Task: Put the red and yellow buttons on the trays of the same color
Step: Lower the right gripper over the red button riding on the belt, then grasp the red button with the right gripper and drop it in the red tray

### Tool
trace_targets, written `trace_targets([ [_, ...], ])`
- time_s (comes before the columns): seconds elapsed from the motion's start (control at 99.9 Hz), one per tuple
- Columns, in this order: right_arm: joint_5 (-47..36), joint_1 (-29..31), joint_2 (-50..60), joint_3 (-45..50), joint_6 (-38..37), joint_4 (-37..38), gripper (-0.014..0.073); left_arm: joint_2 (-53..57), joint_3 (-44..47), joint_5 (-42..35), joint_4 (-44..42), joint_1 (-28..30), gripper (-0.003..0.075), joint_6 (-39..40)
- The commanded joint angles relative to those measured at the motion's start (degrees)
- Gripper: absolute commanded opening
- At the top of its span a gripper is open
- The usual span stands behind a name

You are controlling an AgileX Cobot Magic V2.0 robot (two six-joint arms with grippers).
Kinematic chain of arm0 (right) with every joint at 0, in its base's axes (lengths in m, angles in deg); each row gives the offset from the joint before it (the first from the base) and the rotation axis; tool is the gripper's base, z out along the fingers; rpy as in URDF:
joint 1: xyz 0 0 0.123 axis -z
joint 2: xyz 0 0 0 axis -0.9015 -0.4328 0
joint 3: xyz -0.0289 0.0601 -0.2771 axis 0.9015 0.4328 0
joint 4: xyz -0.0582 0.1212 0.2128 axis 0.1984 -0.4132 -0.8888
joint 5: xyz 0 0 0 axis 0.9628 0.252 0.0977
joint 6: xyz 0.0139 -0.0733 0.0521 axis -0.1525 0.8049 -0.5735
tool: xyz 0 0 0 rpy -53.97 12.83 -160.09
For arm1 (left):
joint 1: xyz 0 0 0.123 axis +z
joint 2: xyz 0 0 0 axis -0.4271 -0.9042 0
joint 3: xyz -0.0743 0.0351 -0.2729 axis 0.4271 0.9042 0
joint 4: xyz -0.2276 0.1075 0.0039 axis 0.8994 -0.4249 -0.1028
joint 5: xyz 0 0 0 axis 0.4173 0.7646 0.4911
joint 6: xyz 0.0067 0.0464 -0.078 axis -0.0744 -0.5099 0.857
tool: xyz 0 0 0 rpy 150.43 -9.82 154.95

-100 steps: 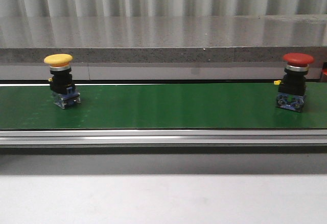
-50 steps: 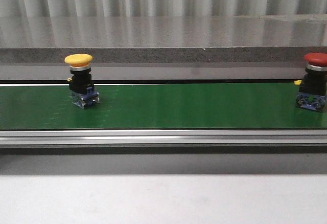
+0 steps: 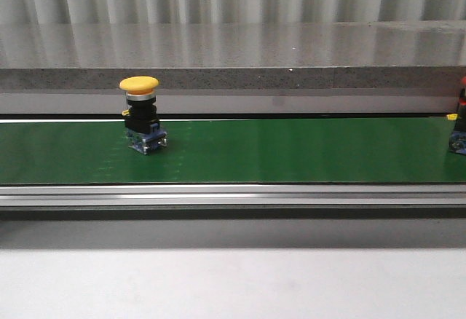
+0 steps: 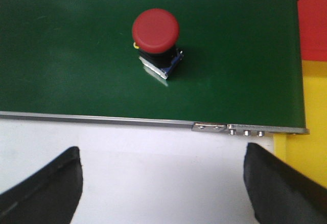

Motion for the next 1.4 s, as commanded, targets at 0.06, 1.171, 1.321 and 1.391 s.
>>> trace_targets([
  [0.06, -5.5, 0.3, -7.2, -4.0, 0.1, -0.4, 0.0635, -0.1, -1.4, -4.6, 0.1, -0.6, -0.0020, -0.2],
  [1.171, -8.3, 8.3, -31.2, -15.4, 0.9, 2.5, 0.0070, -0.1, -1.4, -4.6, 0.1, -0.6, -0.0020, -0.2],
  [1.321, -7.9, 10.4, -31.2, -20.0, 0.9, 2.7, 0.0071, -0.1, -1.4, -4.6, 0.1, -0.6, -0.0020, -0.2],
  [1.391, -7.5, 12.4, -31.5, -22.8, 0.9, 2.7, 0.0071, -0.1, -1.4, -4.6, 0.1, -0.6, -0.0020, -0.2],
])
